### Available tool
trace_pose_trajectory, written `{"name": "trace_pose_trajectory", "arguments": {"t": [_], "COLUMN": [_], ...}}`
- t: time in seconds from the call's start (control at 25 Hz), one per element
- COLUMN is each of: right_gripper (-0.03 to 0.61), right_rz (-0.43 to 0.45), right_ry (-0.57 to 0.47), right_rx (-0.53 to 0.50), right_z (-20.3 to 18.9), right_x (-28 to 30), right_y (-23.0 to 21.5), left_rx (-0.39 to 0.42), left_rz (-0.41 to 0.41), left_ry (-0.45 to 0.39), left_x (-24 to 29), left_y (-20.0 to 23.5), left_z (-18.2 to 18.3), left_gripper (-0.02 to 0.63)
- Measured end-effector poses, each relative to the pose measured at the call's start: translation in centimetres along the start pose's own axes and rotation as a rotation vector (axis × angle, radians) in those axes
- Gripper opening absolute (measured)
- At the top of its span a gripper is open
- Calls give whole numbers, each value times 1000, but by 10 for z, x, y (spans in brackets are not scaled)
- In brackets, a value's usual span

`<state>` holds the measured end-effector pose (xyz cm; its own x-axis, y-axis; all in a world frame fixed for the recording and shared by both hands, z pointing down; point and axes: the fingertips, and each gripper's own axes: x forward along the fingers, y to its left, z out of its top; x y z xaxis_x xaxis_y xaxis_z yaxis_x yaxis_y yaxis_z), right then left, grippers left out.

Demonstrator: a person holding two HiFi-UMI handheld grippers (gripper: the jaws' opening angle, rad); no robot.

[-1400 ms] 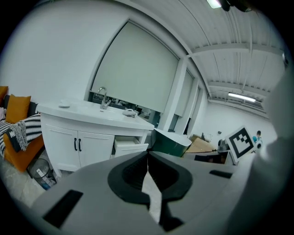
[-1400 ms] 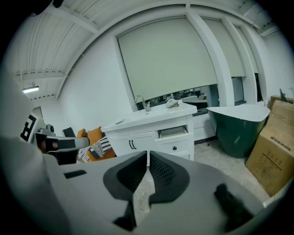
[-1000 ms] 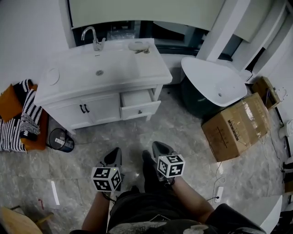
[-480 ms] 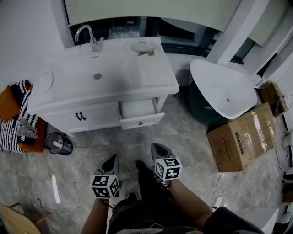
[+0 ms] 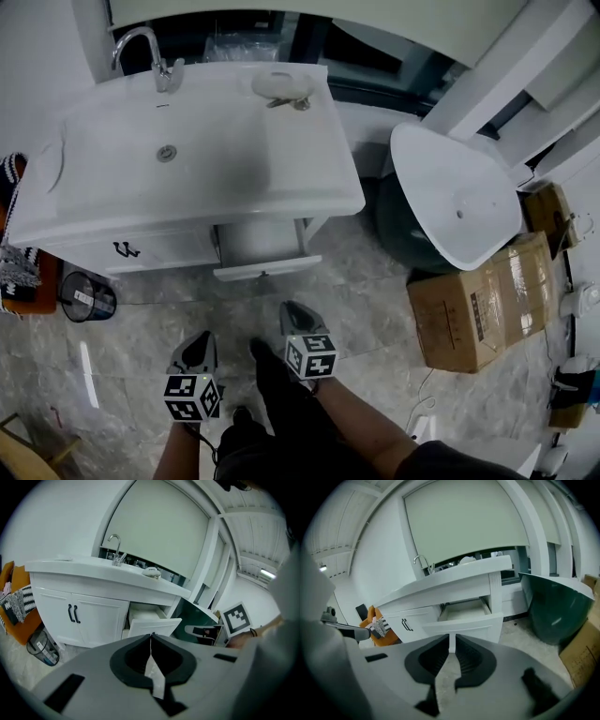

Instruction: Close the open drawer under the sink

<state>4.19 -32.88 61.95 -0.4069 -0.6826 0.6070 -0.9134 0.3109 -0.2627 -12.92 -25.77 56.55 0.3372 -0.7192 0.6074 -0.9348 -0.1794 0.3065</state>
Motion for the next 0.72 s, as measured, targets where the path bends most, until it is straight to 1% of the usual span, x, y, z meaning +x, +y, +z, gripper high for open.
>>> {"name": "trace_pose_trajectory", "arguments": {"t": [0.12,0.2,0.24,0.32,0.44,0.6,0.72], "right_gripper": [34,37,54,142,170,187,186], "right_rz": [-20,-19,-10,9,8,-8,-48], "right_ry": [38,57,62,71,88,113,100], "right_rx": [2,-7,-7,5,0,-38,-85], "right_z": [-11,-18,-21,-26,-36,-55,-61], "right_x": [24,41,49,68,99,133,155], "right_y": [-11,-17,-19,-21,-22,-20,-25], "left_rx": [-29,-53,-66,-83,-85,-116,-137], "left_rz": [20,36,42,48,53,57,73], "left_ry": [3,3,3,6,22,43,58], "left_x": [20,34,41,55,73,90,102], "left_y": [11,18,21,25,33,42,51], "left_z": [-2,-7,-10,-15,-25,-46,-62], "left_gripper": [15,15,15,15,15,15,15]}}
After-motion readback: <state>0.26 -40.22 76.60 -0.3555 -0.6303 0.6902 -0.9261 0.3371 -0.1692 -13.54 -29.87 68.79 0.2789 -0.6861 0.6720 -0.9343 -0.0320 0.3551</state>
